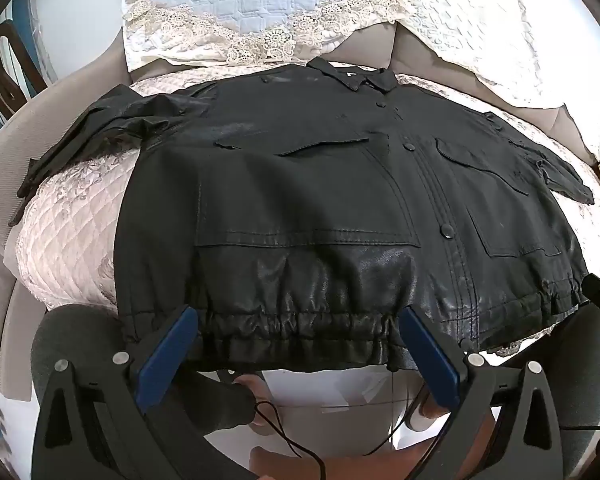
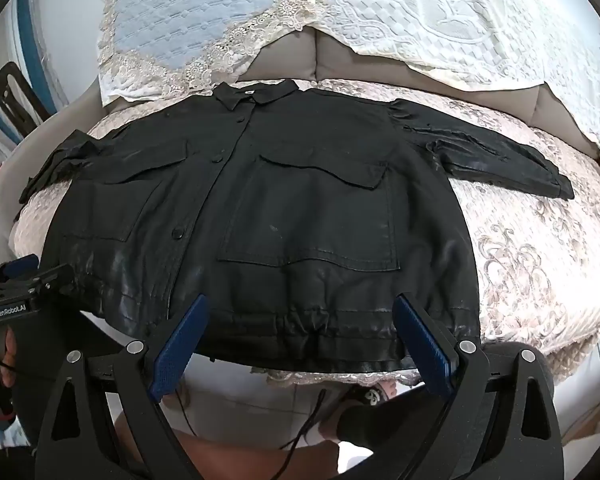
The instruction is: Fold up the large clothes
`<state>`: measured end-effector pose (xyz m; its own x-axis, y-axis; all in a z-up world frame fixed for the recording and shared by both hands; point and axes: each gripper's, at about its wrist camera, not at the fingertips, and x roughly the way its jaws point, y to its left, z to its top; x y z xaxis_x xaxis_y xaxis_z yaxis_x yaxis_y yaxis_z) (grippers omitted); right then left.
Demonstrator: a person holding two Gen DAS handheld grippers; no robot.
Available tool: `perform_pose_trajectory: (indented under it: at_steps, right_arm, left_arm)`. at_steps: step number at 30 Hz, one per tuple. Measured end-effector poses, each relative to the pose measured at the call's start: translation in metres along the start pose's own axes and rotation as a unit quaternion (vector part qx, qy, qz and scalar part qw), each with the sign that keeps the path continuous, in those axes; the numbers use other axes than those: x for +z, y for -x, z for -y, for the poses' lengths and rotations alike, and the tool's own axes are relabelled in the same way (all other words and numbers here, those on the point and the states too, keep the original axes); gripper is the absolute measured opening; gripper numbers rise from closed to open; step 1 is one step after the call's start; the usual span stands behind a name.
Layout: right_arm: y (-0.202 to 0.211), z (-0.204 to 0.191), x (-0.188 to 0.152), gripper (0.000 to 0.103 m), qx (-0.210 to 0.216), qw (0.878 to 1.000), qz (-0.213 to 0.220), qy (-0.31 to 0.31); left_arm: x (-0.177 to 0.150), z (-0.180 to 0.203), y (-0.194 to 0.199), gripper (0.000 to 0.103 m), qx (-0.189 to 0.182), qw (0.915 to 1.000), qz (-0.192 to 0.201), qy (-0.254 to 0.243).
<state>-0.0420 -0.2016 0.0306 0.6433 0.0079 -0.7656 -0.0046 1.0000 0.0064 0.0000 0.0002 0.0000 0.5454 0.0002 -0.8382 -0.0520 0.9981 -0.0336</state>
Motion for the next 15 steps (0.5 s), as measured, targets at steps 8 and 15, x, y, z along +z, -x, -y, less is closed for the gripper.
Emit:
perform_pose_trajectory:
  at_steps: [8,15]
  right_arm:
    - [0.0002,-0.0037,0.0015,0.094,0.003,1.000,0.001,0.004]
    - [-0.0005,-0.0058,0.0039,0.094,0.007,1.000,0.000,0.006]
  left_arm:
    - [0.0022,-0.0014,-0.0037,0.102,0.001,1.0000,0.002,0.000]
    - [0.0027,0.0016,0.0007,0.102,0.004,1.0000,0.000,-0.001]
